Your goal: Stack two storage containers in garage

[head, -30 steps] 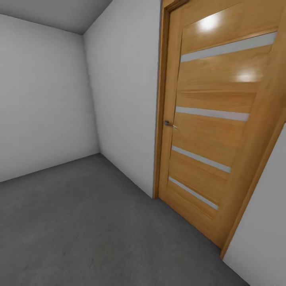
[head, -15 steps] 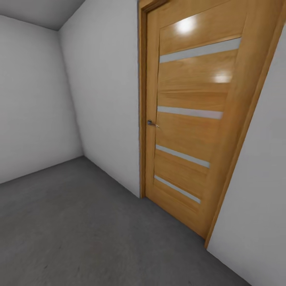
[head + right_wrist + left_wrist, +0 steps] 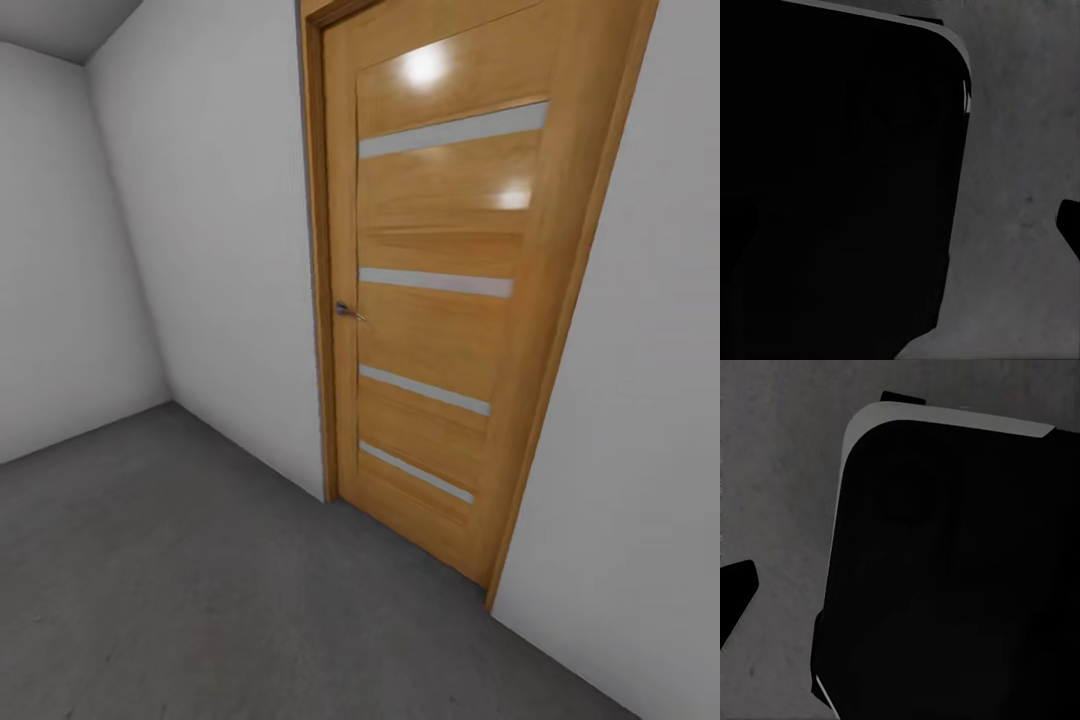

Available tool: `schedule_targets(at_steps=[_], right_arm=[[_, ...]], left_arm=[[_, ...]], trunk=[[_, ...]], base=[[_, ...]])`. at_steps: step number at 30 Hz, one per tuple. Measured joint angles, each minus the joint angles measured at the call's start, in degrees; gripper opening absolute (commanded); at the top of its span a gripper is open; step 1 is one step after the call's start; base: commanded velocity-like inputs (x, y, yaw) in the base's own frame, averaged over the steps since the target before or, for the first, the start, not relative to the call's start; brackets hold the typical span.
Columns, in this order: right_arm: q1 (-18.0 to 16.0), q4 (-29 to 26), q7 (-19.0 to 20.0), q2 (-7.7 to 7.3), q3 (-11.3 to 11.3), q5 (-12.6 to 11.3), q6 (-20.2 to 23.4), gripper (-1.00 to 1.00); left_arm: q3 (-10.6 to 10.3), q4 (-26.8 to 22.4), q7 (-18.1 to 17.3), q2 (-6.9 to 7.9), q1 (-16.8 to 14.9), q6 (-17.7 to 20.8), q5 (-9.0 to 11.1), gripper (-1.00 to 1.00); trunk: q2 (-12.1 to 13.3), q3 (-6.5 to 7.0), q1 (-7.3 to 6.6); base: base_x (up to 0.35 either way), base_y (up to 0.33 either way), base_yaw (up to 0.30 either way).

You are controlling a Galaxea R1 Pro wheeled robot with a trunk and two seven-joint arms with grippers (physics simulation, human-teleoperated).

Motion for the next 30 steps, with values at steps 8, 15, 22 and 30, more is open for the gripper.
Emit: schedule_targets(at_steps=[8, 15, 22, 30], right_arm=[[0.00, 0.00, 0.00, -0.03, 0.20, 0.26, -0.05, 1.00], [0.00, 0.00, -0.06, -0.03, 0.35, 0.36, 0.01, 1.00], [0.00, 0.00, -0.08, -0.02, 0.37, 0.47, 0.03, 1.00], [0.00, 0.00, -0.08, -0.03, 0.13, 0.20, -0.52, 1.00]], left_arm=[[-0.04, 0.02, 0.00, 0.00, -0.01, 0.00, 0.00, 1.00], [-0.03, 0.09, 0.00, 0.00, -0.01, 0.07, 0.00, 1.00], [-0.04, 0.10, 0.00, 0.00, 0.00, 0.08, 0.00, 1.00], [-0.05, 0.11, 0.00, 0.00, -0.02, 0.08, 0.00, 1.00]], trunk=[[0.00, 0.00, -0.01], [0.00, 0.00, -0.01], [0.00, 0.00, -0.01], [0.00, 0.00, -0.01]], base=[[0.267, 0.169, -0.017], [0.284, 0.237, -0.002], [0.259, 0.263, 0.000], [0.250, 0.268, 0.000]])
